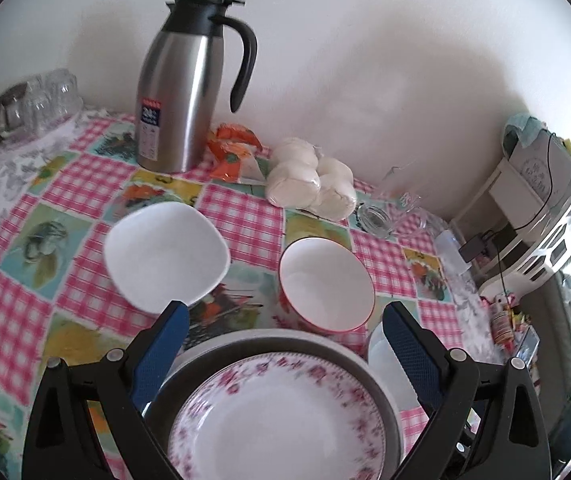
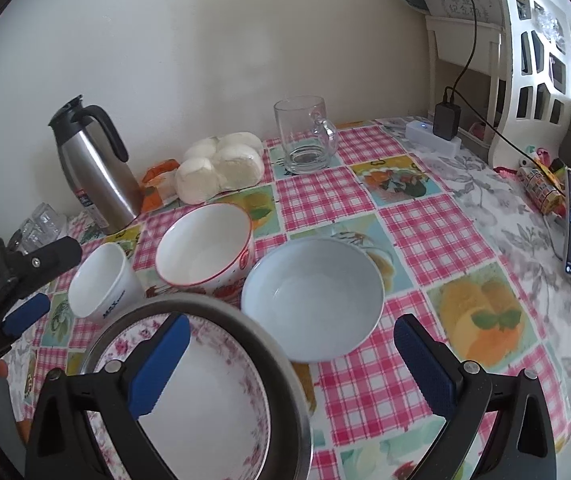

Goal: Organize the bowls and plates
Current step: 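Raise both tools and move them to the red-rimmed white bowl, then close both tools on the red-rimmed bowl's rim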

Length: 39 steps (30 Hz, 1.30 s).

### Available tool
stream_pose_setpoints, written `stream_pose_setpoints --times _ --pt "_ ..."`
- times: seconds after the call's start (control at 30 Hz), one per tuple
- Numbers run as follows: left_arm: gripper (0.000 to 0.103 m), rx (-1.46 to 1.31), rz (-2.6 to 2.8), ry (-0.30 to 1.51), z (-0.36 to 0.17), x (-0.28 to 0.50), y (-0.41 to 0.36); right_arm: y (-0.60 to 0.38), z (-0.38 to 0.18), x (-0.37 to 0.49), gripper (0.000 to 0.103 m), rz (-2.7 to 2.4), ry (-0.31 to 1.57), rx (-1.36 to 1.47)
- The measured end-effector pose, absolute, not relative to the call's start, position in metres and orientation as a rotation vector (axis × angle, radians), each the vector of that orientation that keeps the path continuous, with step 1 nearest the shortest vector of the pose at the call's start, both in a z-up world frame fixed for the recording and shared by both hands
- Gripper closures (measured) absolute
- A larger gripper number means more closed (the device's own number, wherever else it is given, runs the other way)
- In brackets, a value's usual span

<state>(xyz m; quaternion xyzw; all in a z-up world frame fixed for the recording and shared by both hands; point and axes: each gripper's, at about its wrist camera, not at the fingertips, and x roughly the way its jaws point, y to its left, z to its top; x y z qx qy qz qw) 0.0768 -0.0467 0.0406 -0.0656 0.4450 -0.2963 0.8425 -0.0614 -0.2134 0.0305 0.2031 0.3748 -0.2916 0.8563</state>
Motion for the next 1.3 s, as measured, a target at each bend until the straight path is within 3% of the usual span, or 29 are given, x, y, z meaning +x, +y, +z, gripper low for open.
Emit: stream_pose_setpoints --times 0.27,0.6,0.67,0.73,0.83,1.03,1.1,1.3 --pt "0.006 -0.120 -0.662 0.946 0.035 0.097 -0.071 -0.236 0.045 -0.033 0.000 -0.619 0.824 0.405" --pt "0.008 -0.142 -0.663 1.108 0.013 0.123 -0.099 -0.270 0.048 0.002 0.000 -0.650 0.887 0.428" --pt "0.010 -0.153 -0.664 1.137 0.008 0.129 -0.102 -0.276 0.042 0.009 0.000 -0.650 0.905 0.436" --pt "0.023 -0.160 -0.657 1.153 0.005 0.133 -0.103 -0.281 0.036 0.016 0.000 -0.648 0.923 0.434" --pt "0.027 -0.144 -0.635 1.189 -0.003 0.140 -0.108 -0.287 0.026 0.026 0.002 -0.629 0.940 0.447" --pt "0.035 -0.099 -0.612 1.251 -0.023 0.146 -0.120 -0.287 0.001 0.051 0.017 -0.587 0.999 0.444" --pt "0.044 -0.090 -0.609 1.264 -0.028 0.147 -0.123 -0.285 -0.007 0.058 0.024 -0.574 1.017 0.438" --pt "0.051 -0.085 -0.593 1.292 -0.042 0.156 -0.125 -0.282 -0.026 0.078 0.032 -0.550 1.067 0.396"
